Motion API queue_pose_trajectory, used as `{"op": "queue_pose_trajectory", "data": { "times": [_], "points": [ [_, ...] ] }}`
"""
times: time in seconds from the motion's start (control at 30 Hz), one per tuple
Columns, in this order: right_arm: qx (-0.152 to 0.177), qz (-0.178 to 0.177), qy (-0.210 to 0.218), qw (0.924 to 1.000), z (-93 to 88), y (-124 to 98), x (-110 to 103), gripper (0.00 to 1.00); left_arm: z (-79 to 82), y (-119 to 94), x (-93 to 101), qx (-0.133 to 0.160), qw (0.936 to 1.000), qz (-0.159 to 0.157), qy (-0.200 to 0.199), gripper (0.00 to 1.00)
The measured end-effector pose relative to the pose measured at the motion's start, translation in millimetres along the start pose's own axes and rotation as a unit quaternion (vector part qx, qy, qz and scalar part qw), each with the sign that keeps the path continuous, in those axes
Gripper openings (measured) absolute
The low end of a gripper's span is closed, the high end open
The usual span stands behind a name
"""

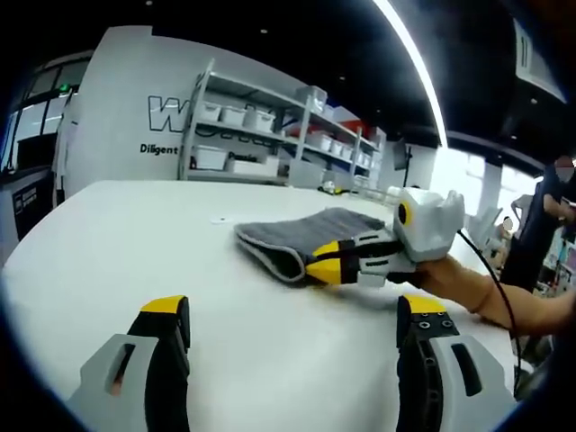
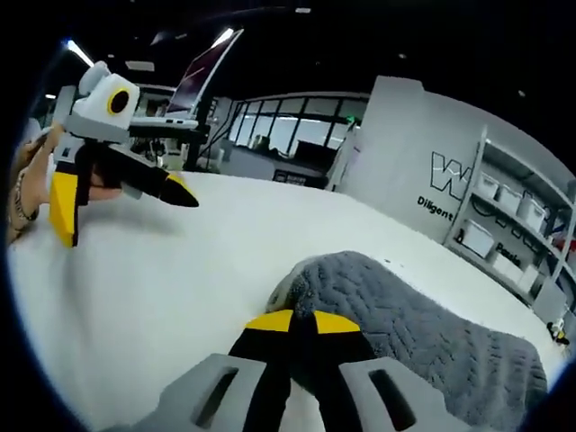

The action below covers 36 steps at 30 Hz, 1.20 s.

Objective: Open the folded towel by lifting each exposed corner and separating the folded layers until the towel lies flat within the target outline without major curled edges

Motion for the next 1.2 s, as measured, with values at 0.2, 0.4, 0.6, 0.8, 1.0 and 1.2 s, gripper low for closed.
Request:
{"op": "queue_pose_trajectory", "data": {
  "times": [0.2,0.4,0.6,0.8,1.0,1.2],
  "points": [
    [0.020,-0.023,0.008,0.9995,8.3,-8.1,8.0,0.01,-1.9,-0.5,1.5,-0.002,1.0000,0.001,0.001,0.94],
    [0.041,-0.065,0.069,0.9946,6.3,-25.5,32.1,0.01,-2.9,-0.6,2.4,-0.002,1.0000,0.000,-0.001,0.93],
    [0.051,-0.113,0.093,0.9880,-1.1,-45.1,71.9,0.01,-2.9,-0.9,3.1,-0.001,1.0000,-0.002,-0.003,0.93],
    [0.035,-0.148,0.095,0.9838,-11.1,-64.7,99.2,0.01,-2.1,-1.0,2.7,0.000,1.0000,-0.001,-0.003,0.93],
    [0.014,-0.182,0.070,0.9807,-17.6,-89.1,119.4,0.01,-2.8,-1.5,3.3,0.000,1.0000,0.000,-0.002,0.93],
    [-0.008,-0.209,0.062,0.9760,-24.6,-116.8,143.4,0.01,-3.8,-1.7,4.0,-0.001,1.0000,0.000,-0.002,0.93]
  ]
}}
Point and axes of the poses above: the point that each gripper's makers call its tool centre point, and the gripper's own axes: y roughly forward along the fingers, x roughly to its right, z roughly out of its top, the point moved 9 cm from there along -y, roughly backward along the fingers, and after that the axes turned 12 degrees about -y, right-handed, at the moved point
